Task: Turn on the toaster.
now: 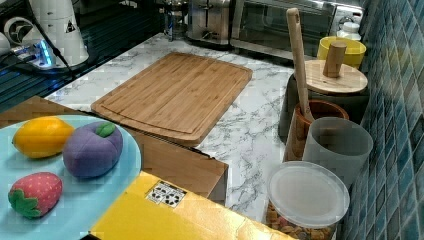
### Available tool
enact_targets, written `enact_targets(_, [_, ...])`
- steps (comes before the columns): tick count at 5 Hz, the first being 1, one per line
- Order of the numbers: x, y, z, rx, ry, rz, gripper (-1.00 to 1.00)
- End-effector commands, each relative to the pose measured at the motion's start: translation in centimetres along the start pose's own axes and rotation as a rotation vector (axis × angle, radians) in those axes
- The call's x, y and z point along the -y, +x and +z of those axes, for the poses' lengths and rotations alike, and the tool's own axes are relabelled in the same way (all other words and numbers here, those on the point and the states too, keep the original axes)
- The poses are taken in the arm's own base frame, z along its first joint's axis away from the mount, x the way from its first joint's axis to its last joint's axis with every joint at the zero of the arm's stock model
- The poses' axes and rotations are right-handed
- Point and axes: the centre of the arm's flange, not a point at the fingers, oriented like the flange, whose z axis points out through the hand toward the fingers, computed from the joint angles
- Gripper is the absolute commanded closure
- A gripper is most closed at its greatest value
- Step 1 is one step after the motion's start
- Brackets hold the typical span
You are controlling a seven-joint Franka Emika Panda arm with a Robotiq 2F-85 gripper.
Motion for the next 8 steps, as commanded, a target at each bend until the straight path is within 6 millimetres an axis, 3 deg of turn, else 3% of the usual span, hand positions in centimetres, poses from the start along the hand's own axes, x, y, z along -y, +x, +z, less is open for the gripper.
enact_targets(1, [4.2,-7.5,1.6,0.101,0.05,-0.344,1.0])
enact_targets(2, [5.2,-10.4,2.1,0.138,0.045,-0.469,1.0])
enact_targets(3, [6.4,-11.9,3.1,0.161,0.019,-0.527,1.0])
enact_targets(4, [6.9,-12.1,4.1,0.182,0.002,-0.535,1.0])
enact_targets(6, [9.0,-12.0,3.3,0.13,0.182,-0.549,1.0])
enact_targets(8, [11.4,-10.9,5.8,0.135,0.107,-0.441,1.0])
